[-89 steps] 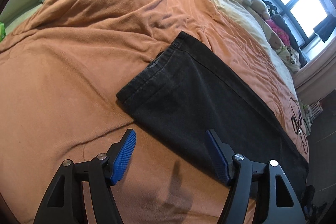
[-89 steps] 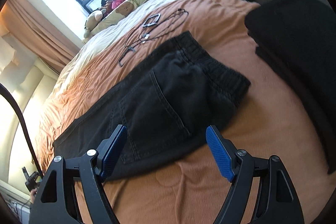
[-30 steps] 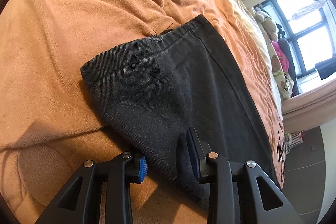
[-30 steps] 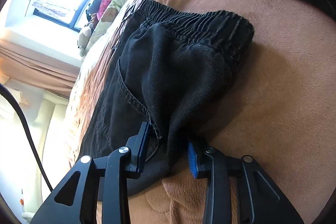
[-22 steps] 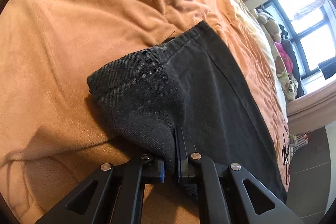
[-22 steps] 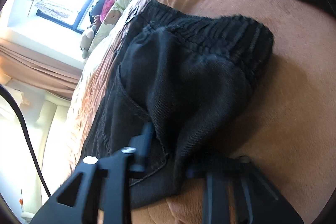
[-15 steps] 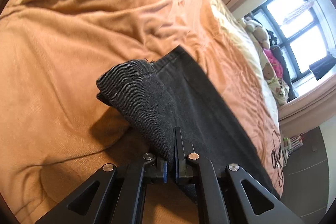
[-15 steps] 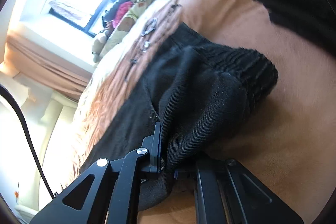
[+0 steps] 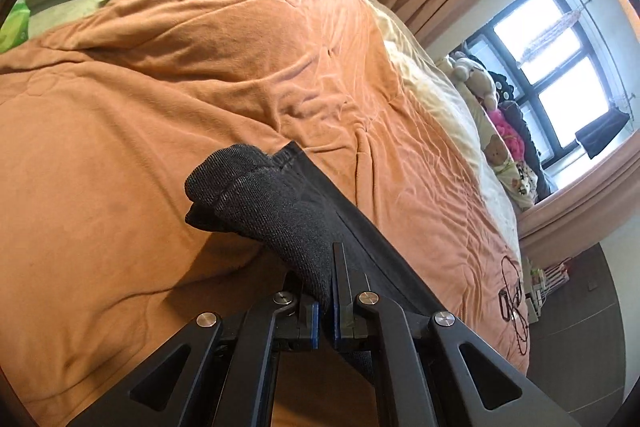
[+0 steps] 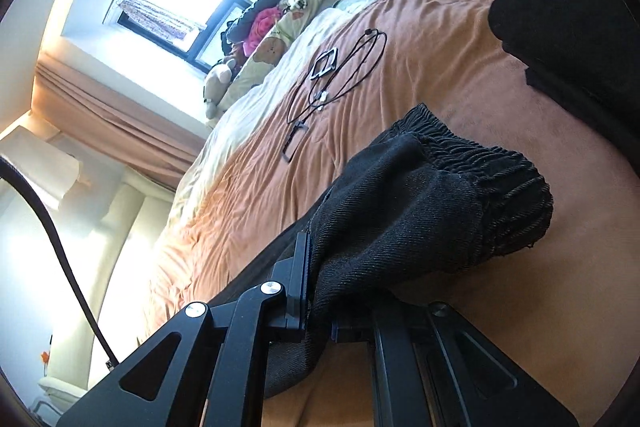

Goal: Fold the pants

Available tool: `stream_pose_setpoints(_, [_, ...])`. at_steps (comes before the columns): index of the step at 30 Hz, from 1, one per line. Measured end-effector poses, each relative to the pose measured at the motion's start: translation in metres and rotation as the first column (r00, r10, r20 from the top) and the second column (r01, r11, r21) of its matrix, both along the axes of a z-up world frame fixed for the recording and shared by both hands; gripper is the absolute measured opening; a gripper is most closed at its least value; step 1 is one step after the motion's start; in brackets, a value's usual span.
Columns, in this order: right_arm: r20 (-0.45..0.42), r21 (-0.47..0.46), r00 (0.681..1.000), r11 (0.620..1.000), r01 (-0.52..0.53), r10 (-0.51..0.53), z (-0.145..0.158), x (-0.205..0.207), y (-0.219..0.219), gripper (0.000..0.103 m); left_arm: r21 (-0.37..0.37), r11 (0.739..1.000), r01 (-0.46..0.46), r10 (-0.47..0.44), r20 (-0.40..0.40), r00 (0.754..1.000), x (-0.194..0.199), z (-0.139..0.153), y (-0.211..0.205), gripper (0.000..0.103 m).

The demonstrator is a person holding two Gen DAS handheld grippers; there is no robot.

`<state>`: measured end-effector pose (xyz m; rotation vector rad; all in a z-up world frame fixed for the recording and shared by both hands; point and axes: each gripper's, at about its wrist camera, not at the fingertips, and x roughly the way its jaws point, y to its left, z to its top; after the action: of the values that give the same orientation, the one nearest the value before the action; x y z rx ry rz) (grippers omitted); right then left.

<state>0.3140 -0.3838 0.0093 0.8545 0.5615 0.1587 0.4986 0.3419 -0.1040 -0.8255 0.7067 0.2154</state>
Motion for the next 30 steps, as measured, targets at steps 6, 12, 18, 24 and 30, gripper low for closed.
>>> stream_pose_setpoints(6, [-0.014,0.001,0.999,1.000,-0.028,0.028,0.001,-0.026,-0.005,0.004,-0.007,1.000,-0.013,0.013,0.000,1.000,-0.048,-0.002,0.003,0.005])
stream_pose_setpoints(12, [-0.032,0.000,0.999,0.999,-0.044,0.044,0.003,-0.056,-0.009,0.004,-0.008,1.000,-0.021,0.021,-0.011,1.000,-0.090,-0.008,0.005,0.005])
stream_pose_setpoints(18, [-0.060,0.000,0.997,0.999,-0.044,0.044,0.003,-0.074,-0.009,0.004,-0.011,1.000,-0.026,0.025,-0.037,0.999,-0.122,-0.020,0.003,0.005])
stream_pose_setpoints(24, [-0.099,-0.011,0.994,0.999,-0.049,0.048,0.004,-0.091,-0.008,0.004,-0.028,0.999,-0.035,0.033,-0.057,0.998,-0.148,-0.029,0.007,0.005])
stream_pose_setpoints(30, [-0.199,-0.001,0.979,0.999,-0.048,0.047,-0.011,-0.093,-0.009,0.006,-0.029,0.997,-0.066,0.061,-0.155,0.986,-0.164,-0.063,0.012,0.015])
